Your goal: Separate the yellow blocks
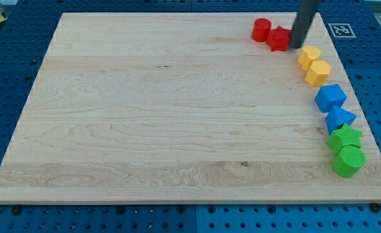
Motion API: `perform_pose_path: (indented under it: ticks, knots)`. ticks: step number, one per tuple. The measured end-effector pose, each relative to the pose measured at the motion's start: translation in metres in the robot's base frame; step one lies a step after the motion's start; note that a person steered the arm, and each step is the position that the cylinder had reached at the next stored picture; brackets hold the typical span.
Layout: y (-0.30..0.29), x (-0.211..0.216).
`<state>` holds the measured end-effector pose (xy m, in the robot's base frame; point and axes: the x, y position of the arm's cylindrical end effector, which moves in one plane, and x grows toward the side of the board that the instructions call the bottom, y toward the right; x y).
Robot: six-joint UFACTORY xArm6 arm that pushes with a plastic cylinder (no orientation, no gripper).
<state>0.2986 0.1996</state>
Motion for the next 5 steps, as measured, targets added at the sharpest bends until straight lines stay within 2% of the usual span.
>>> perform_pose_path:
  ticks: [1,2,3,4,5]
  knots:
    - [-0.001,0.001]
    - [0.061,0.024]
    - [0.092,0.043]
    - [0.079,0.060]
    - [0.022,0.061]
